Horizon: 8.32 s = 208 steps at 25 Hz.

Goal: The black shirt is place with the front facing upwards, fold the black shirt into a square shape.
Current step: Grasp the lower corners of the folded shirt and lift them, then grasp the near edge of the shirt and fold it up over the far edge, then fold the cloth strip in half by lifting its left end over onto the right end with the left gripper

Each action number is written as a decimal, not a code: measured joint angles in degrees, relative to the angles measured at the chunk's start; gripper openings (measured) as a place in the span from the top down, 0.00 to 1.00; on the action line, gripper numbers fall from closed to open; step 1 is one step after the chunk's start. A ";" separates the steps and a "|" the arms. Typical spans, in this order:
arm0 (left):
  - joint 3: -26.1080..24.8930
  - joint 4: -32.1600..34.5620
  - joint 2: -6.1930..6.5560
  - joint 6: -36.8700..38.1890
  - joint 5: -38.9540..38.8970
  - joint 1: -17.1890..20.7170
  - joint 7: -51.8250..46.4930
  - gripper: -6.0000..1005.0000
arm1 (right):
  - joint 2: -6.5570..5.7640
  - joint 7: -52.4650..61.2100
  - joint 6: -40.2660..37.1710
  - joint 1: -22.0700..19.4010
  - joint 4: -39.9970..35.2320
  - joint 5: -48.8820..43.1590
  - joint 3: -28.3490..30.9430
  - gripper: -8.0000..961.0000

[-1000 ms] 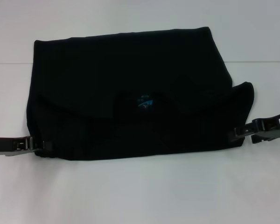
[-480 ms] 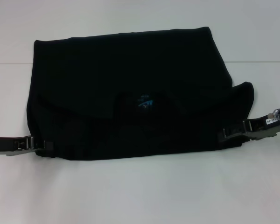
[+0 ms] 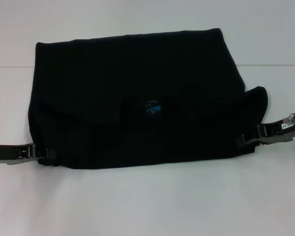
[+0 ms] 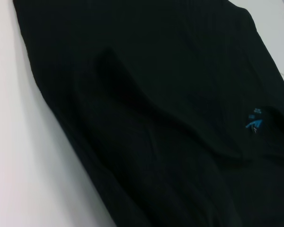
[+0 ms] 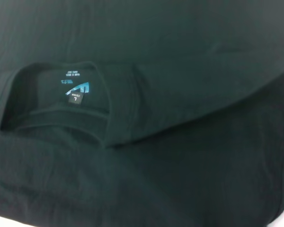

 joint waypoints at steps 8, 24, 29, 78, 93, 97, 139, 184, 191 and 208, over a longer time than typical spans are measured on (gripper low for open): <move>0.00 0.12 0.11 0.93 -0.11 -0.05 -0.09 0.94 | -0.03 -0.24 0.06 0.06 -0.06 -0.21 -0.11 0.61; 0.24 -0.23 1.97 12.80 0.83 -0.78 -1.75 0.94 | -1.99 -3.20 -9.85 0.17 -0.23 -0.29 -3.69 0.98; 0.28 -0.12 2.98 22.98 4.93 -1.09 -2.98 0.94 | -3.13 -8.99 -20.53 -0.78 -0.40 -0.41 -5.78 0.98; -38.08 -12.73 -2.73 -4.39 -14.82 1.30 7.00 0.93 | 5.15 -24.37 13.83 -5.38 11.95 40.37 17.25 0.98; -37.71 -12.90 -4.33 -11.45 -14.87 -2.19 11.91 0.93 | 6.62 -31.48 21.13 -2.40 12.60 41.77 17.47 0.98; -37.71 -13.07 -4.95 -13.68 -15.03 -2.85 13.08 0.93 | 6.64 -32.31 22.80 -2.14 12.60 43.14 17.24 0.98; -19.58 -5.11 -0.53 8.15 -16.82 6.93 0.79 0.09 | 5.45 -68.41 -0.08 -10.57 5.54 48.30 -5.39 0.06; -17.07 -2.38 -0.59 2.87 -2.50 9.96 -22.76 0.07 | 7.09 -85.56 -0.56 -14.91 10.93 48.75 -9.91 0.04; -15.29 -2.46 -0.57 1.62 -2.45 7.79 -22.99 0.07 | 7.09 -85.56 -0.56 -14.90 10.93 48.74 -9.81 0.04; -11.71 -1.45 -0.39 0.76 -2.42 6.29 -22.78 0.39 | 7.17 -85.22 -0.48 -14.70 11.01 48.89 -9.55 0.04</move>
